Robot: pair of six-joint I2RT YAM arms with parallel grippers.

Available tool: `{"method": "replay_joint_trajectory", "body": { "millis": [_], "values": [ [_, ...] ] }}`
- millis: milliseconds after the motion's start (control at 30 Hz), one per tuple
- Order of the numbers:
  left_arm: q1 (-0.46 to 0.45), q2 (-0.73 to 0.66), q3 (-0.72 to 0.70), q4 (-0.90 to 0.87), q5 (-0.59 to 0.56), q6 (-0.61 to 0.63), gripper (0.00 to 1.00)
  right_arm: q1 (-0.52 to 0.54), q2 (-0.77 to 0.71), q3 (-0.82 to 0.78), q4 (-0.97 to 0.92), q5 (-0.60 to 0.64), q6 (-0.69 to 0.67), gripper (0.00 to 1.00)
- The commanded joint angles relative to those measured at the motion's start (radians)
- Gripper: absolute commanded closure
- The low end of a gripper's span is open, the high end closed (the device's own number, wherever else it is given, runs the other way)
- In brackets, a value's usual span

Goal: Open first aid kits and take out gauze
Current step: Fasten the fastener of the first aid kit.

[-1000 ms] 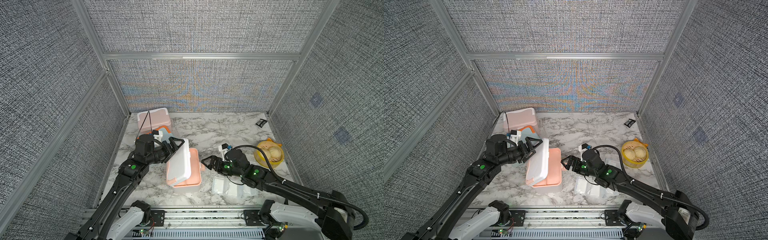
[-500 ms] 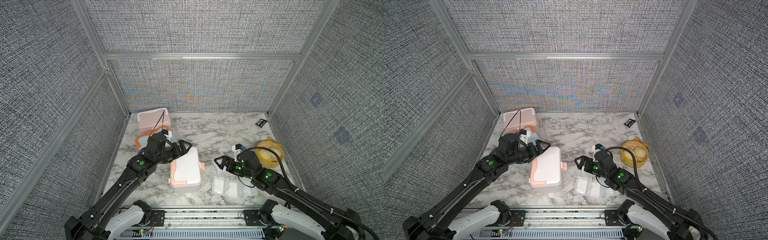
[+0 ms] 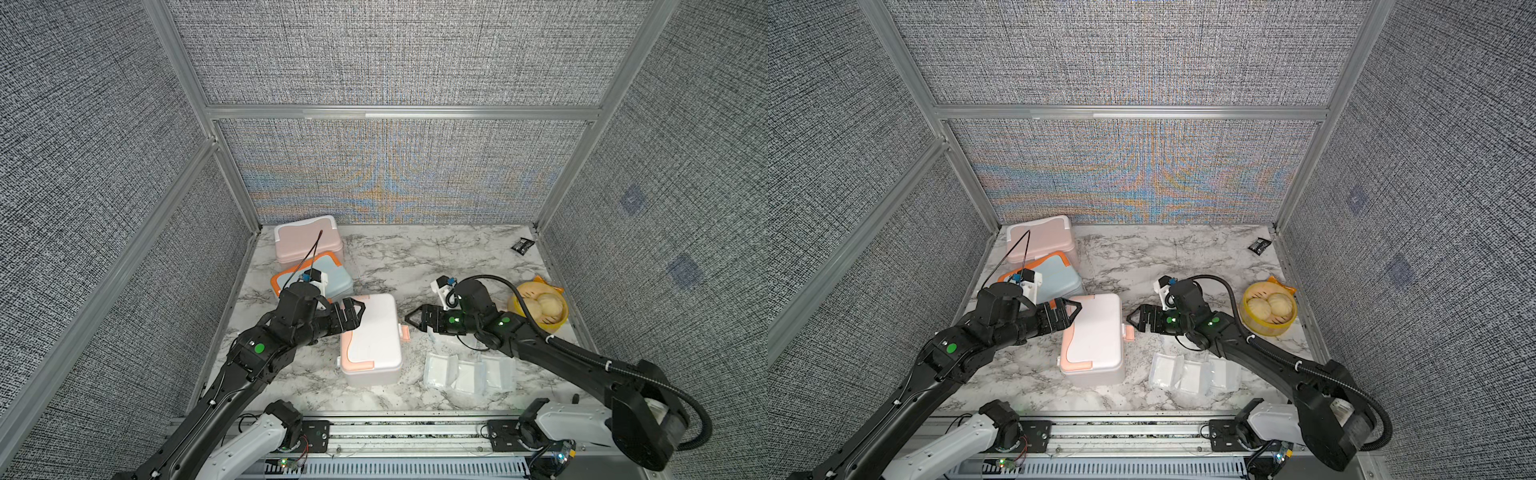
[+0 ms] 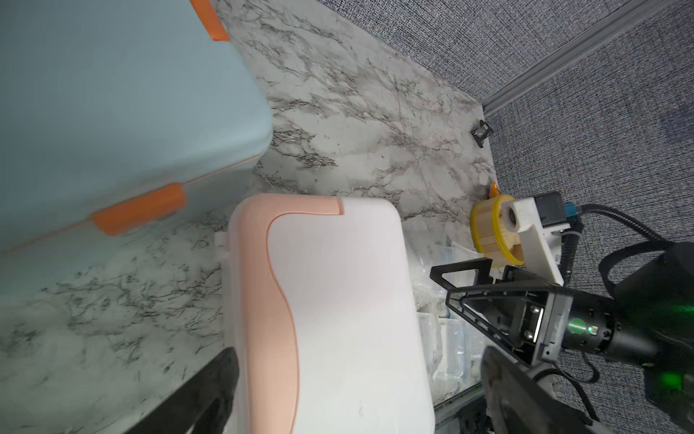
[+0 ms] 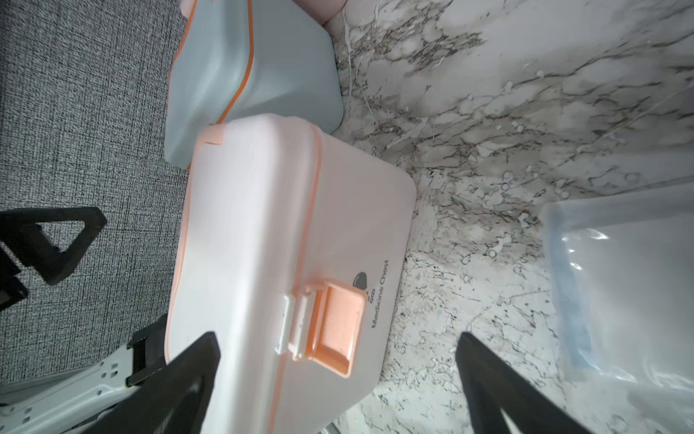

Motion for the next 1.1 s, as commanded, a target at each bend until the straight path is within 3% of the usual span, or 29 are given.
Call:
{"method": "replay_joint_trajectory", "body": {
  "millis": [0,333,700,1067],
  "values": [
    [0.009,0.000,-0.001,-0.061,-0.044,0.046,0.01,0.003,0.036,0.054,-0.017,-0.056,-0.079,0.01],
    [0.035,0.085,-0.071,0.049,0.059,0.037,0.00,0.003,0.126,0.145,-0.070,-0.085,-0.091,0.06],
    [0.089,0.236,-0.067,0.170,0.135,0.053,0.01,-0.030,-0.007,-0.045,0.016,-0.047,0.038,0.04],
    [0.129,0.363,0.031,0.217,0.146,0.097,0.00,-0.053,-0.022,-0.186,0.289,-0.159,0.200,0.01]
  ]
}}
